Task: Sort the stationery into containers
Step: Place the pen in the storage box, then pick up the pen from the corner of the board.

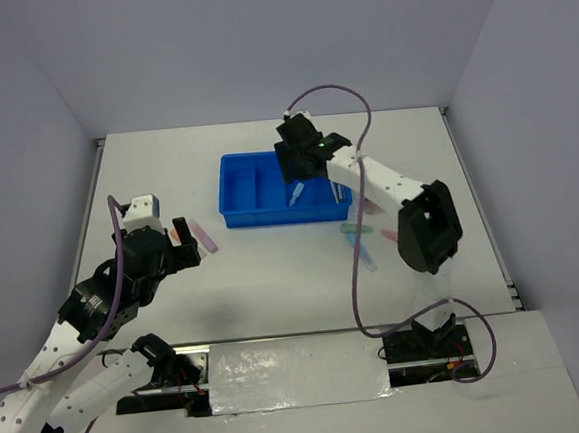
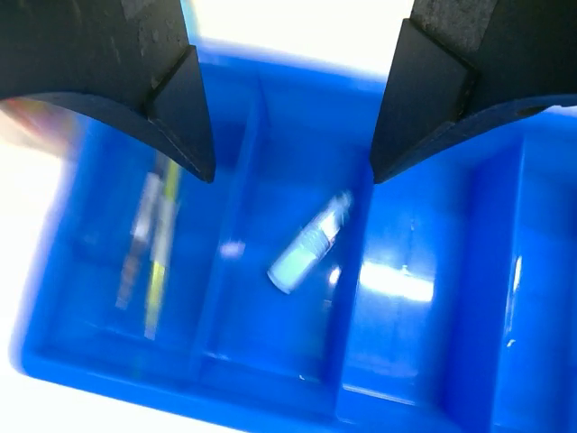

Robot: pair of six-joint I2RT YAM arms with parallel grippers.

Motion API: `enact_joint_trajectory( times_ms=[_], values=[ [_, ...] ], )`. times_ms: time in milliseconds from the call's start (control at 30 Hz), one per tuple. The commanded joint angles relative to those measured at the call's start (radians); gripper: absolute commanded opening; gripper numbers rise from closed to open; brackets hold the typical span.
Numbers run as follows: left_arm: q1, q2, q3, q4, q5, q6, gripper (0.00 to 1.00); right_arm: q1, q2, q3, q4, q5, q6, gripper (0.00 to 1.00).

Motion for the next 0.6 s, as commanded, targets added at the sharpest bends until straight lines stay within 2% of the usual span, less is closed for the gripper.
enact_joint_trajectory(
  times_ms=[0, 67, 167, 233, 267, 333, 367, 467, 567],
  values=[
    [0.006, 0.000, -0.006, 0.037, 0.012, 0.022, 0.99, -0.019, -0.258, -0.078, 0.025, -0.010, -0.037, 0.77],
    [0.006, -0.005, -0.006, 0.041, 0.028, 0.031, 0.99, -0.049, -0.392, -0.151, 0.016, -0.018, -0.028, 0.78],
    [0.007, -0.011, -0.012, 0.058, 0.049, 0.038, 0.99, -0.135, -0.575, -0.422, 0.007, -0.023, 0.035, 0.80],
    [0.007, -0.007, -0.013, 0.061, 0.052, 0.040, 0.99, -0.178, -0.655, -0.530, 0.001, 0.014, 0.079, 0.80],
    [0.009, -0.004, -0.013, 0.061, 0.061, 0.043, 0.99, -0.222, -0.734, -0.640, 0.008, 0.023, 0.104, 0.82],
    [0.012, 0.007, -0.015, 0.064, 0.068, 0.046, 0.99, -0.272, -0.848, -0.736, 0.033, 0.020, 0.163, 0.88],
    [0.012, 0.010, -0.013, 0.064, 0.069, 0.048, 0.99, -0.342, -0.882, -0.826, 0.063, 0.007, 0.182, 0.89],
    [0.012, 0.027, -0.012, 0.064, 0.077, 0.049, 0.99, -0.442, -0.982, -0.966, 0.125, -0.134, 0.179, 0.93],
    [0.012, 0.029, -0.015, 0.067, 0.088, 0.052, 0.99, -0.539, -0.984, -1.010, 0.117, -0.177, 0.204, 0.94]
  ],
)
